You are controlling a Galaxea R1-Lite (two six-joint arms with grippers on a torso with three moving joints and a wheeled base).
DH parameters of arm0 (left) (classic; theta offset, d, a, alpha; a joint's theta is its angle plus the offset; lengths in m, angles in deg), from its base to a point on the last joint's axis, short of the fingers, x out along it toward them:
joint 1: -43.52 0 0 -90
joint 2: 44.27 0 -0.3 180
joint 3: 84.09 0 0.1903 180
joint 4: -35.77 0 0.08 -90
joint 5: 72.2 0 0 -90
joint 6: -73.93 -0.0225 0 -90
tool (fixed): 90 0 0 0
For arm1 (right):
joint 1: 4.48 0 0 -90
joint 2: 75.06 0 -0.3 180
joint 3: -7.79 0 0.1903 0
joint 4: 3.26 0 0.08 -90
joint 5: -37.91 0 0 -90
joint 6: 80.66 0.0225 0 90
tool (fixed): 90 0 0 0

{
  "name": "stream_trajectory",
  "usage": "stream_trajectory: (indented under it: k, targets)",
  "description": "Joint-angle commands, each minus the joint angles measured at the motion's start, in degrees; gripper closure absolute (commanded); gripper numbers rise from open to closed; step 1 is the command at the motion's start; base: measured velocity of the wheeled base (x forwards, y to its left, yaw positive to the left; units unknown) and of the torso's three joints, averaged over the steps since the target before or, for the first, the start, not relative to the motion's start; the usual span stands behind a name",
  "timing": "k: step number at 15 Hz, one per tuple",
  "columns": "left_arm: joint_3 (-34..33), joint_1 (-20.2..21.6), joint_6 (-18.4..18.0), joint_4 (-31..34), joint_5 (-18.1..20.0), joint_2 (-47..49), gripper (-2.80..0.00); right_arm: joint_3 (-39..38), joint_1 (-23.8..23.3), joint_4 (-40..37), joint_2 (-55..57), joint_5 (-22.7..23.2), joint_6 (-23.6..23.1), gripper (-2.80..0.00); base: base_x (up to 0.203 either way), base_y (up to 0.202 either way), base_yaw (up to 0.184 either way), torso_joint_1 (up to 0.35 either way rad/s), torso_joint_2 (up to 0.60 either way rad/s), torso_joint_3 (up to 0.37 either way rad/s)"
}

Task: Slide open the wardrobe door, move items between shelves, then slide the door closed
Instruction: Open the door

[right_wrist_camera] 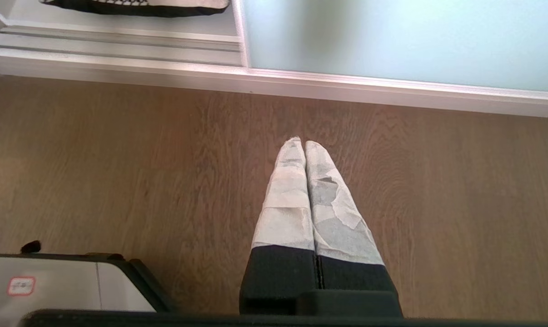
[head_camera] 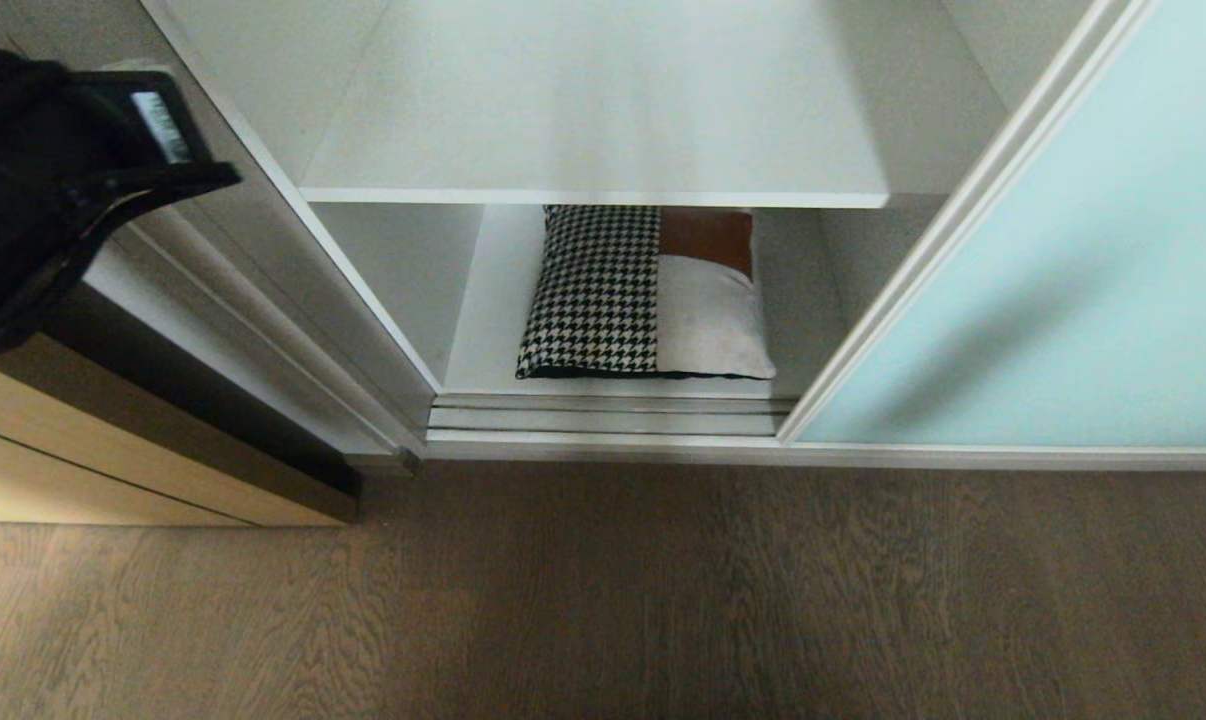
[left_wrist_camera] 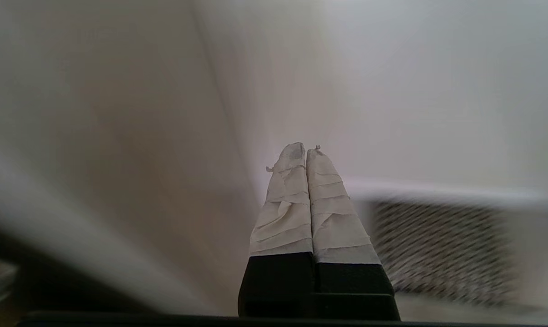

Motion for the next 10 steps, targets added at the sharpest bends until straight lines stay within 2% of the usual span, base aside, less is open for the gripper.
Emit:
stream_trajectory:
  k: [1, 3, 6, 8, 10]
  targets:
    - [-10.55, 6.37, 0.17, 2.33, -0.19, -17.31, 0.0, 0.0, 0.02, 0.03, -0.02, 0.0, -0.01, 0.0, 0.0, 0.0, 0.0, 0.0, 0.0, 0.0]
    - [-19.88, 9.31, 1.54, 4.89, 0.12, -28.42, 0.0, 0.0, 0.02, 0.02, -0.01, 0.0, -0.01, 0.0, 0.0, 0.0, 0.0, 0.0, 0.0, 0.0]
    - [-30.03, 10.99, 4.08, 11.1, 0.35, -43.75, 0.0, -0.02, 0.02, 0.07, -0.08, 0.0, -0.01, 0.0, 0.0, 0.0, 0.0, 0.0, 0.0, 0.0]
    - [-33.52, 11.42, 6.34, 18.84, 0.65, -53.7, 0.0, 0.0, 0.02, 0.05, -0.03, 0.0, -0.01, 0.0, 0.0, 0.0, 0.0, 0.0, 0.0, 0.0]
    - [-37.03, 11.63, 7.72, 28.14, 2.49, -63.98, 0.0, -0.09, 0.02, 0.02, -0.1, 0.0, -0.01, 0.0, 0.0, 0.0, 0.0, 0.0, 0.0, 0.0]
